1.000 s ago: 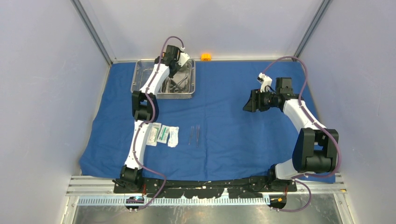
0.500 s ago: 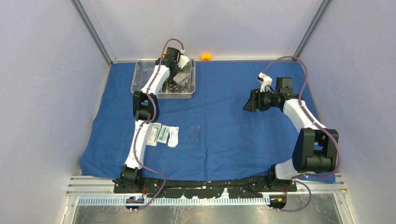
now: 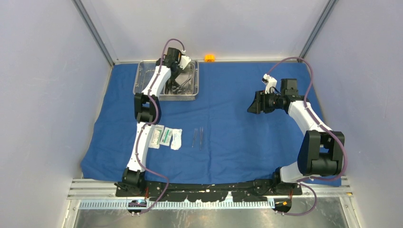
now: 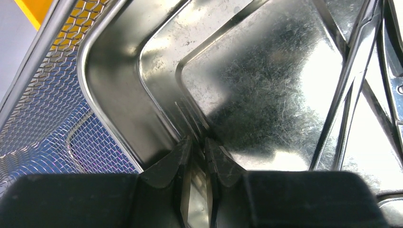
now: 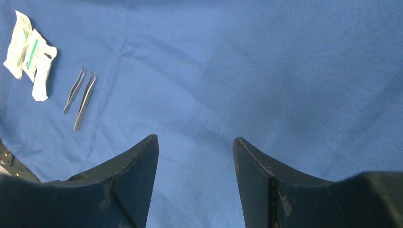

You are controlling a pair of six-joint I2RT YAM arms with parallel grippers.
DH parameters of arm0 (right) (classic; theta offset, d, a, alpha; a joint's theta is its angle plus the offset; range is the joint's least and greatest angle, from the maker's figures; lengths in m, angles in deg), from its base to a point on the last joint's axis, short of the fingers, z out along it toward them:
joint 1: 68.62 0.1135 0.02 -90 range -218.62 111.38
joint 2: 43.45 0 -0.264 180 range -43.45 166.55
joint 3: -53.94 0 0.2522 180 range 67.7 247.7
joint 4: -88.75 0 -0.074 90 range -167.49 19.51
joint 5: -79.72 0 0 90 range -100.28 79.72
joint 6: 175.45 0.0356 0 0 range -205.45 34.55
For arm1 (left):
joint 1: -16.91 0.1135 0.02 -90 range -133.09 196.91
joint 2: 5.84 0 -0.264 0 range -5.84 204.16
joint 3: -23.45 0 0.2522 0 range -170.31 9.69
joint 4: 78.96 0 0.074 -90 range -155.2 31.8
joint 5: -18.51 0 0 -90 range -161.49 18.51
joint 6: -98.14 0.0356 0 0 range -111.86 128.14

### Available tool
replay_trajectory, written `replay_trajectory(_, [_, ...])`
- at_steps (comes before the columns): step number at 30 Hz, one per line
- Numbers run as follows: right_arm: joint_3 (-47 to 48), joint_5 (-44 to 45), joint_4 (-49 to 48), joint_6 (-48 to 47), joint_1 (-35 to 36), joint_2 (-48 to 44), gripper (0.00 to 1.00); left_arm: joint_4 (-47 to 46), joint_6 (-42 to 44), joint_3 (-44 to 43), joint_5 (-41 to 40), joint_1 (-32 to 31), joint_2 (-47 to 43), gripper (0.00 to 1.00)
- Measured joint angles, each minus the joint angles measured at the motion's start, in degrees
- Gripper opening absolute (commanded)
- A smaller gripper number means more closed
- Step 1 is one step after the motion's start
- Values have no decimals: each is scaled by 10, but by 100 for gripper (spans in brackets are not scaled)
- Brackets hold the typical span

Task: Open and lay out the surgical kit

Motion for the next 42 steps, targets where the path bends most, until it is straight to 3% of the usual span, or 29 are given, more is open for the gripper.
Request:
replay_trajectory(13, [0, 0, 0, 0, 0, 0, 63, 9, -2, 0, 4, 1, 0, 9])
replay_trajectory(19, [0, 0, 0, 0, 0, 0, 63, 9, -5, 0, 4, 1, 0, 0])
replay_trajectory(42, [0, 0, 0, 0, 0, 0, 64, -5, -37, 38, 43, 0, -42, 0])
